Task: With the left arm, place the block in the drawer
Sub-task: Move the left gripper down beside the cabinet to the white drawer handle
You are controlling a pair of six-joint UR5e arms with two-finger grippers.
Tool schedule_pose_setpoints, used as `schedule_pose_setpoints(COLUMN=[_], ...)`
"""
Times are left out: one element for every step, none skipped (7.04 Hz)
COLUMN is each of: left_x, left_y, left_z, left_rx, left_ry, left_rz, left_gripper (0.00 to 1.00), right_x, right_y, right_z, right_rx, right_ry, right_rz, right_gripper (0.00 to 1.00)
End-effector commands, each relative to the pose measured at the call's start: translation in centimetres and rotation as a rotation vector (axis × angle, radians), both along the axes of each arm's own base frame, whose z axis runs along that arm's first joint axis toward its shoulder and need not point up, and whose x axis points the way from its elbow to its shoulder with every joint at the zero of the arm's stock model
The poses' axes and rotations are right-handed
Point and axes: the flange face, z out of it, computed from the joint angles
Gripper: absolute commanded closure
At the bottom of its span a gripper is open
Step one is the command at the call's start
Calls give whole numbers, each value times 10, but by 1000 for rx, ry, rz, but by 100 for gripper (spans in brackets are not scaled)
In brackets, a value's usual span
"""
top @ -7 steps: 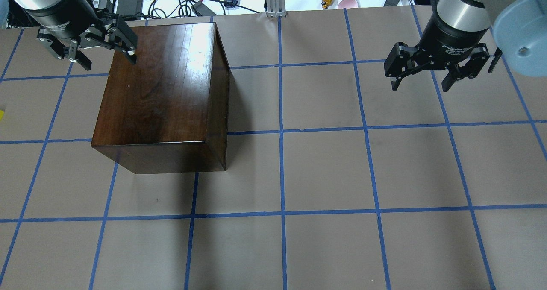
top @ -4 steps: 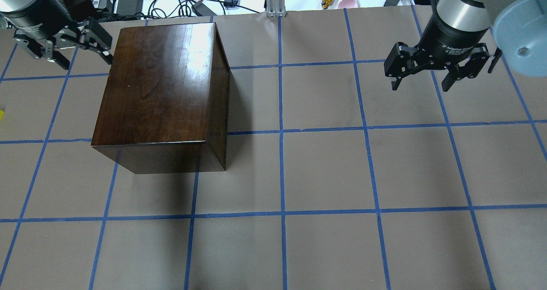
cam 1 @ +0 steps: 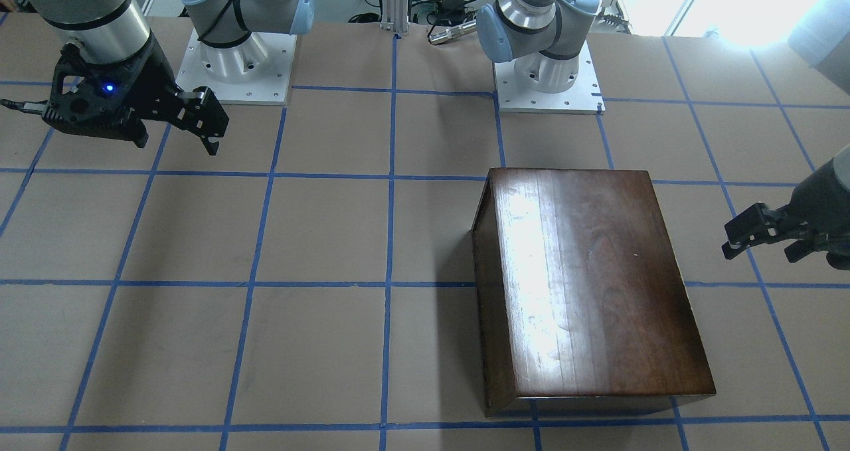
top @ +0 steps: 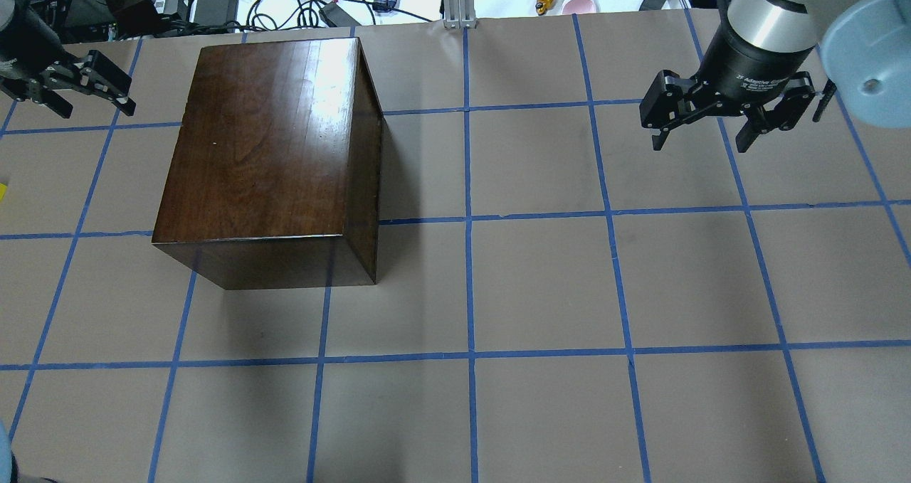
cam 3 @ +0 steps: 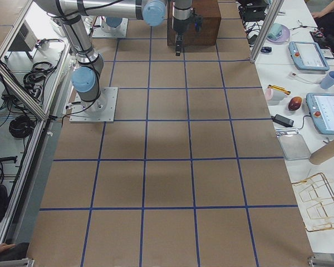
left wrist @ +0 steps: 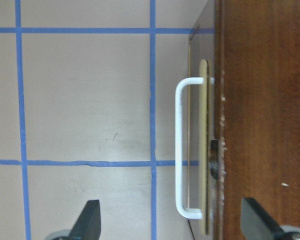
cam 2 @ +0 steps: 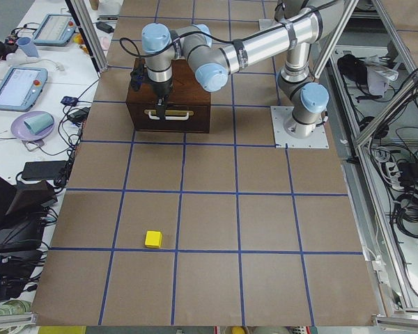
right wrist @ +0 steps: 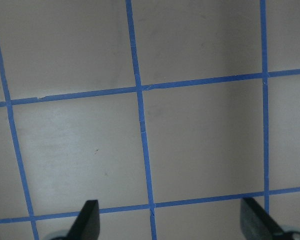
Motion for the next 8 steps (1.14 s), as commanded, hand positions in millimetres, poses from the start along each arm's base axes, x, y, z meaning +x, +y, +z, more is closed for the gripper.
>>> schedule_pose_setpoints(left_x=[14,27,38,39,37,33,32,32], left_y=[-3,-3,-2,-5,-6,-2,-2,-3], left_z=[-24,-32,-44,-52,-65,-82,-90,-96], left_rx=[12,1,9,20,15,12,21,27], left_ry=[61,111,149,157,213,277,293,301], left_rz=[-37,-12,5,-14,-7,6,19,16], left_gripper=[0,0,0,0,0,0,0,0], right_x=[0,0,0,0,0,0,0,0], right_y=[0,0,0,0,0,0,0,0], right_z=[0,0,0,0,0,0,0,0], right_rx=[0,0,0,0,0,0,0,0], right_ry=[0,0,0,0,0,0,0,0], right_rz=[0,0,0,0,0,0,0,0], right_gripper=[0,0,0,0,0,0,0,0])
